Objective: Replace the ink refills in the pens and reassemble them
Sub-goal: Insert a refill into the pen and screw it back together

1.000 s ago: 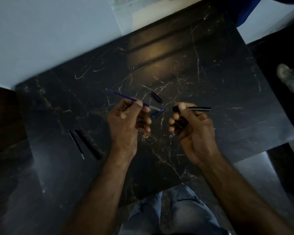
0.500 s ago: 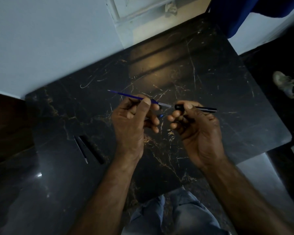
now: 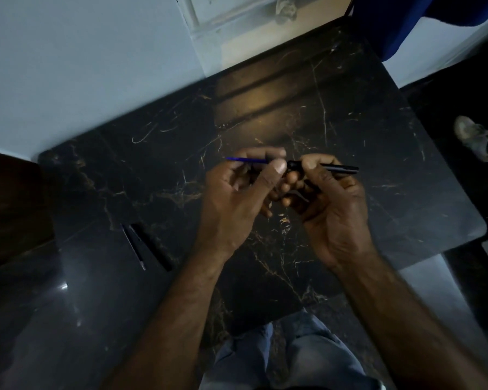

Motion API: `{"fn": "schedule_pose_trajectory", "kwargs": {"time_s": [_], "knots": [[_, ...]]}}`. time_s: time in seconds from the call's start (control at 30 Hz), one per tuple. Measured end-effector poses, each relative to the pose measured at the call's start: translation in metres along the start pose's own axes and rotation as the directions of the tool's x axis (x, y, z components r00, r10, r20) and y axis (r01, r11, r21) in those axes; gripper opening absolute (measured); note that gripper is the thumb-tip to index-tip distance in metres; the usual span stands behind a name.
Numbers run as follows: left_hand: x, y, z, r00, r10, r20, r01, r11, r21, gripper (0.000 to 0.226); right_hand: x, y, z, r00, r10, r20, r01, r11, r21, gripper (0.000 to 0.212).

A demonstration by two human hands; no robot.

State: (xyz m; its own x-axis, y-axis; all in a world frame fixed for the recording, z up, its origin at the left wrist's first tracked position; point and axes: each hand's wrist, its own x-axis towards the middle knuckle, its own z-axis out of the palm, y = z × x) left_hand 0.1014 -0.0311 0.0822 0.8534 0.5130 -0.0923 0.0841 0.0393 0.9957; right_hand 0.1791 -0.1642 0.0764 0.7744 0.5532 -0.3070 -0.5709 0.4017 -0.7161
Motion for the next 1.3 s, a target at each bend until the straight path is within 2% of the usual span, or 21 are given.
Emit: {"fn": "schedule_pose_trajectory", "kwargs": {"time_s": [0.1,0.17,0.3,0.57,0.63,0.7,0.73,0.77,0.83,0.87,0.93,1.0,1.07,1.13,1.2,1.27,1.3], "knots": [[0.009,0.005,-0.002,1.000,-0.015,-0.024,0.012,0.996,-0.093,0.044,0.006,-0.003,0.000,1.000,0.001,0.008,-0.001,1.000,0.007,0.005],[0.015,0.006,-0.002,0.998,-0.003,-0.063,-0.003,0.995,-0.095,0.057,0.008,-0.003,0.003,1.000,-0.007,0.007,0.007,1.000,0.010,0.004],[0.025,0.006,0.005,0.998,0.053,-0.014,-0.054,0.998,-0.017,0.058,0.012,0.000,0.012,0.999,-0.031,0.034,0.031,0.999,0.013,0.011],[0.037,0.006,0.004,0.999,0.037,0.031,-0.037,0.999,0.006,0.059,0.022,-0.003,0.026,0.999,-0.036,0.002,0.036,0.999,0.014,0.010],[0.035,0.006,-0.001,0.993,0.003,0.115,-0.002,1.000,-0.001,0.062,0.023,-0.003,0.029,1.000,-0.018,0.016,0.018,0.999,0.042,0.011],[0.034,0.002,-0.014,0.988,-0.080,0.132,0.094,0.989,-0.110,0.071,0.023,-0.004,0.030,0.999,0.005,0.033,-0.008,0.995,0.097,0.014],[0.034,-0.004,-0.025,0.990,-0.120,0.071,0.130,0.977,-0.166,0.072,0.023,-0.005,0.029,0.999,0.016,0.032,-0.020,0.992,0.123,0.016],[0.033,-0.013,-0.036,0.987,-0.150,-0.051,0.139,0.975,-0.172,0.067,0.023,-0.007,0.026,0.999,0.026,0.029,-0.030,0.989,0.144,0.017],[0.029,-0.037,-0.059,0.920,-0.155,-0.360,0.166,0.986,-0.001,0.042,0.021,-0.009,0.017,0.999,0.047,0.020,-0.050,0.984,0.172,0.015],[0.024,-0.050,-0.069,0.869,-0.153,-0.470,0.237,0.964,0.123,0.029,0.019,-0.010,0.012,0.998,0.058,0.014,-0.059,0.982,0.178,0.014],[0.012,-0.077,-0.082,0.815,-0.209,-0.541,0.417,0.859,0.296,0.017,0.014,-0.010,0.001,0.997,0.076,0.001,-0.075,0.982,0.175,0.012],[0.001,-0.094,-0.089,0.805,-0.242,-0.541,0.493,0.781,0.383,0.014,0.009,-0.011,-0.009,0.996,0.092,-0.015,-0.088,0.983,0.160,0.016],[-0.003,-0.102,-0.088,0.836,-0.196,-0.512,0.453,0.773,0.444,0.013,0.003,-0.011,-0.020,0.993,0.106,-0.044,-0.099,0.985,0.145,0.022],[-0.002,-0.106,-0.074,0.906,-0.165,-0.389,0.365,0.768,0.525,0.024,-0.001,-0.010,-0.030,0.989,0.125,-0.072,-0.114,0.983,0.145,0.020],[0.004,-0.108,-0.049,0.965,-0.174,-0.197,0.260,0.749,0.609,0.024,-0.004,-0.008,-0.035,0.985,0.144,-0.095,-0.129,0.980,0.150,0.017],[0.013,-0.113,-0.025,0.987,-0.147,-0.066,0.152,0.706,0.692,0.012,-0.007,-0.006,-0.037,0.984,0.144,-0.102,-0.129,0.981,0.145,0.015],[0.019,-0.115,-0.016,0.990,-0.134,-0.039,0.119,0.663,0.739,0.015,-0.008,-0.005,-0.037,0.986,0.136,-0.096,-0.122,0.983,0.140,0.013]]}}
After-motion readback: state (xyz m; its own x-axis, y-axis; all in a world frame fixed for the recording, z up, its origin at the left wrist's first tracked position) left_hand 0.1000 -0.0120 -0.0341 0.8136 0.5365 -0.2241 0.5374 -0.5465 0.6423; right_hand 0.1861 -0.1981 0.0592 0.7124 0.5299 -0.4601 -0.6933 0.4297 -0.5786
